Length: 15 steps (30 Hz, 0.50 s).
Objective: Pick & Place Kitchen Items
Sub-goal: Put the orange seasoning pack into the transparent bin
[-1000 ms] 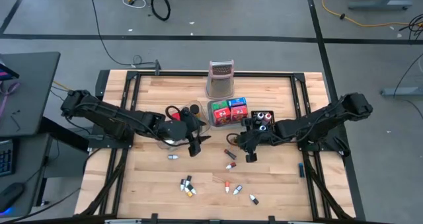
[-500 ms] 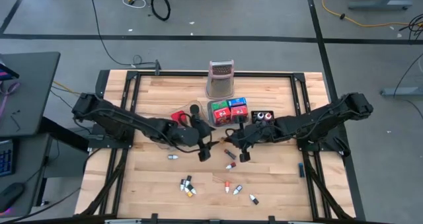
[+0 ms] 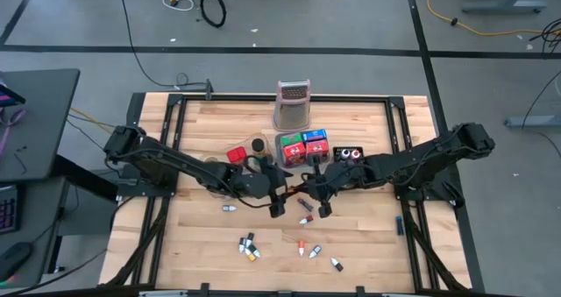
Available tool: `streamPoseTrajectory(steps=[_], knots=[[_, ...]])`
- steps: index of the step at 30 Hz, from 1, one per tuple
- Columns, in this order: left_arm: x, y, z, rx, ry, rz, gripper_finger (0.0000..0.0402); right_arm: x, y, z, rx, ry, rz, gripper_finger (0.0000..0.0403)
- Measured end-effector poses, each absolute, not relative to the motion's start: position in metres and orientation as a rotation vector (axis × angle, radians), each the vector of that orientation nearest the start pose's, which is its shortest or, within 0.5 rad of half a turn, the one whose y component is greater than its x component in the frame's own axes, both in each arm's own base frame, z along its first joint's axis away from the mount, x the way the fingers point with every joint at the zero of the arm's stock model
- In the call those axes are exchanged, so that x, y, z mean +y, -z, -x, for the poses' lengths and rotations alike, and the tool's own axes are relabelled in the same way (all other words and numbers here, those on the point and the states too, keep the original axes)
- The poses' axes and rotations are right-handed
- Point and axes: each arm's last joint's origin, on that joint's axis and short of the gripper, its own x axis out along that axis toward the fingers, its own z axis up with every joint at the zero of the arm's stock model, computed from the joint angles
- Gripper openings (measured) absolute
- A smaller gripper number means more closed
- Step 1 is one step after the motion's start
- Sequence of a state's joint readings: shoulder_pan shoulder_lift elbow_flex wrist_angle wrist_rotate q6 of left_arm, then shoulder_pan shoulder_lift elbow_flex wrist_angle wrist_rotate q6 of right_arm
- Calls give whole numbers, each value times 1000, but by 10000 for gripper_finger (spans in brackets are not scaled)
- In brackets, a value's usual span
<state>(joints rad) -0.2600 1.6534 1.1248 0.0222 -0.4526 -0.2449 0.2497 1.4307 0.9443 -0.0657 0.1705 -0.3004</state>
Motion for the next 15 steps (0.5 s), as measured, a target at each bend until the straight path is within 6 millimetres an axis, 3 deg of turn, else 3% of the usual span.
streamPoseTrajectory(steps=[11, 15], knots=[[-82, -247, -357, 463, -239, 37, 264, 73, -259, -305, 447, -180, 494, 2], [-85, -245, -355, 478, -231, 29, 237, 73, -259, -305, 450, -178, 494, 2]])
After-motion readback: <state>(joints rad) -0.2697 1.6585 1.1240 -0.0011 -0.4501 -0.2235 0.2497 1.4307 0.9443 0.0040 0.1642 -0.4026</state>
